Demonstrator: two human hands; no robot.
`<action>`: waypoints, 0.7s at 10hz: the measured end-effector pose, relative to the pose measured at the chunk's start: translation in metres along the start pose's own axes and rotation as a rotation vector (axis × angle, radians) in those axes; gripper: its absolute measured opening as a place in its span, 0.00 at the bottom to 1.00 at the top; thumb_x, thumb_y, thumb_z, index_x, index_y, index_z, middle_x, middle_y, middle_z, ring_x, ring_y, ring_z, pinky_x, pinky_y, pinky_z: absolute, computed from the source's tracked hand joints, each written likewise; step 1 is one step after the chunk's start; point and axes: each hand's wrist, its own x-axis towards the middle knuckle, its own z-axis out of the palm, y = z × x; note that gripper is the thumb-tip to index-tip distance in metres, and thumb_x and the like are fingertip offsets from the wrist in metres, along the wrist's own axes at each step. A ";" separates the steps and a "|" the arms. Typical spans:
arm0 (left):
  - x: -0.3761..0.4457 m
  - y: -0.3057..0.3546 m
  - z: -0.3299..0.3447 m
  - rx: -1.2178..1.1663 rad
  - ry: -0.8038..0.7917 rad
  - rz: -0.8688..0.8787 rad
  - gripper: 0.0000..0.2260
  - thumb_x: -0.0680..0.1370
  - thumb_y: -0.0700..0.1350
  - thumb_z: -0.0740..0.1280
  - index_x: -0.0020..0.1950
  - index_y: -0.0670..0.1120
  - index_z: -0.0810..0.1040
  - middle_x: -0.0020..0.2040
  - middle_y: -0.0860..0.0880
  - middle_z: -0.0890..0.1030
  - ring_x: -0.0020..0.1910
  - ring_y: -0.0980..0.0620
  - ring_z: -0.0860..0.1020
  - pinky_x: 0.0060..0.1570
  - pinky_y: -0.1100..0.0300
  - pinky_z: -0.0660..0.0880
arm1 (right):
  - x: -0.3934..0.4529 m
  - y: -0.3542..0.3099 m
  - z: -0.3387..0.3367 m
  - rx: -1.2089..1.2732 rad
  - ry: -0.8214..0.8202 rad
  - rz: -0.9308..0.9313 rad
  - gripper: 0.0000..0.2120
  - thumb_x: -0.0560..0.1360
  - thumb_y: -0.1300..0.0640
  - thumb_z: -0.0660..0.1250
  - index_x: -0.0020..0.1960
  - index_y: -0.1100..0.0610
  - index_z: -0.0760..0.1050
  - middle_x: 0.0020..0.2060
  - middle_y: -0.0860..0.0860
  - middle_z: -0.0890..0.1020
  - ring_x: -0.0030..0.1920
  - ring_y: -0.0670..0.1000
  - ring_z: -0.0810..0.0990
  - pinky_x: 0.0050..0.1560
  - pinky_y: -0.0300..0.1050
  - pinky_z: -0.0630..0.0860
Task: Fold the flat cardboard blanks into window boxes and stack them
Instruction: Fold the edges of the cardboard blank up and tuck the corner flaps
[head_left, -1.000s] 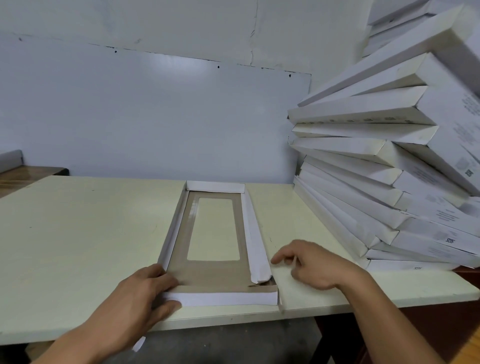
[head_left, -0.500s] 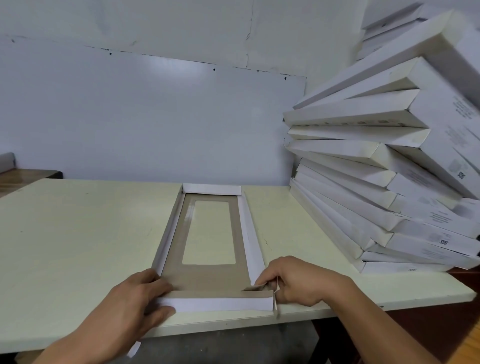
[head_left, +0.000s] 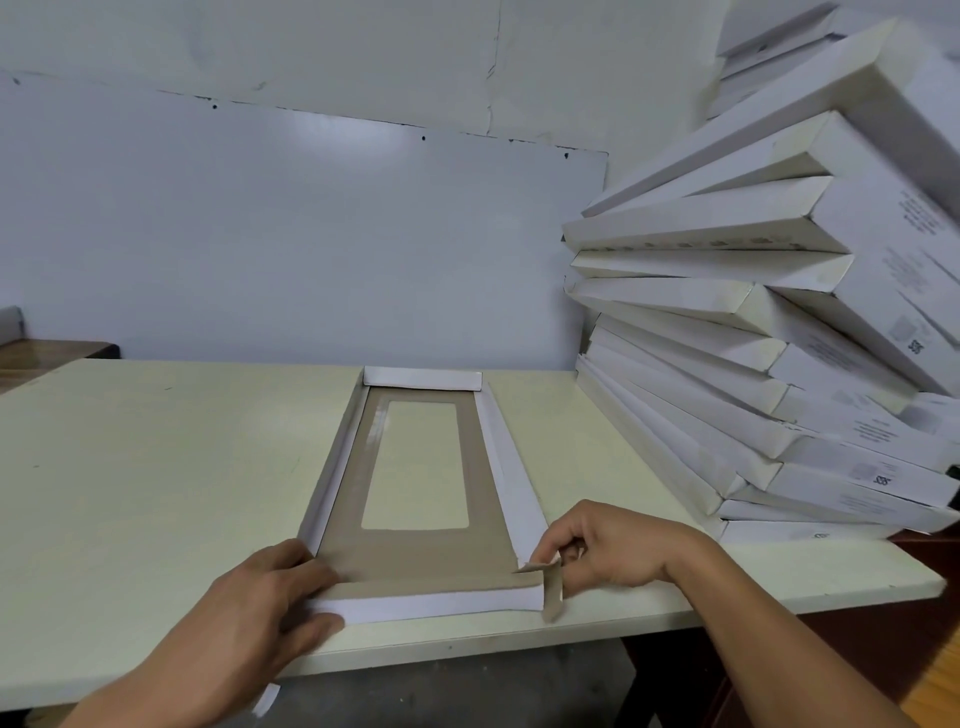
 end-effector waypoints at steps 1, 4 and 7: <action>0.001 0.001 -0.002 0.010 0.002 0.003 0.10 0.75 0.61 0.66 0.48 0.56 0.77 0.47 0.58 0.72 0.45 0.60 0.72 0.45 0.65 0.71 | 0.000 0.003 -0.001 0.012 -0.020 -0.010 0.14 0.68 0.41 0.74 0.53 0.41 0.84 0.32 0.43 0.74 0.35 0.46 0.66 0.40 0.41 0.63; -0.008 -0.005 -0.005 0.070 -0.038 0.070 0.15 0.77 0.54 0.59 0.63 0.68 0.71 0.55 0.65 0.71 0.51 0.65 0.74 0.44 0.73 0.69 | 0.000 0.006 -0.002 -0.005 -0.022 0.022 0.18 0.66 0.45 0.69 0.55 0.41 0.84 0.36 0.39 0.81 0.34 0.38 0.73 0.40 0.30 0.68; -0.010 -0.003 0.009 0.255 0.028 0.189 0.15 0.69 0.52 0.59 0.56 0.58 0.71 0.49 0.55 0.83 0.43 0.57 0.83 0.34 0.78 0.64 | -0.001 0.008 -0.008 0.091 -0.034 0.057 0.12 0.74 0.51 0.72 0.57 0.46 0.84 0.53 0.43 0.85 0.57 0.44 0.82 0.67 0.48 0.74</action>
